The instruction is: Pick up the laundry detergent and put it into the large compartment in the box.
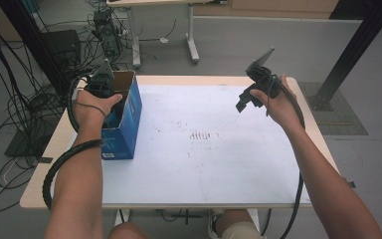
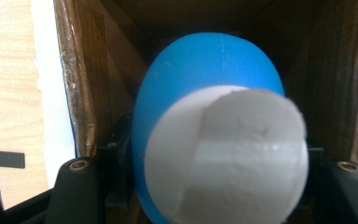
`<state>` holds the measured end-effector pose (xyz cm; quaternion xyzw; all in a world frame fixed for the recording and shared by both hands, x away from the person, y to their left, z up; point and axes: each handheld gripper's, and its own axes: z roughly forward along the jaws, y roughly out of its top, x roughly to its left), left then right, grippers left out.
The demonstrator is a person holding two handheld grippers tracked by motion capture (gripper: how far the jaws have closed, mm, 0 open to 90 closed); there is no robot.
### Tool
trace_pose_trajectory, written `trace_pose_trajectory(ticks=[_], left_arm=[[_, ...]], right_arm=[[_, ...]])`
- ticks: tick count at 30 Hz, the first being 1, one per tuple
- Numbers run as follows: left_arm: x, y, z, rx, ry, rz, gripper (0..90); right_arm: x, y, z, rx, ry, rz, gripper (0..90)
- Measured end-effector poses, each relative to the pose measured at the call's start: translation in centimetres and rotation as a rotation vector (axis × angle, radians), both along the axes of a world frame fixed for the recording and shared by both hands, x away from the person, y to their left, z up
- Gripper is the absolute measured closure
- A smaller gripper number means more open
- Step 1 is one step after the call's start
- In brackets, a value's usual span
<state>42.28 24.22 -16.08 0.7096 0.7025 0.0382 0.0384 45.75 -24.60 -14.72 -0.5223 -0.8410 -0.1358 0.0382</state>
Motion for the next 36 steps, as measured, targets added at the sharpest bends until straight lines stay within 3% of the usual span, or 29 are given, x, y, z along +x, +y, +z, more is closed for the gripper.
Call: trace_pose_trajectory(ticks=[22,28,36], left_arm=[[-1.0,-0.7,2.5,0.032,-0.041,-0.025,30.6],[-1.2,-1.1,4.1,0.033,-0.037,-0.069,27.4],[-1.7,-2.1,8.2,0.027,-0.080,-0.170,20.9]], right_arm=[[-0.1,0.2,0.1,0.010,-0.006,0.009,13.3],[-0.1,0.4,0.1,0.012,-0.010,0.013,13.3],[0.1,0.5,0.2,0.009,-0.012,0.005,13.2]])
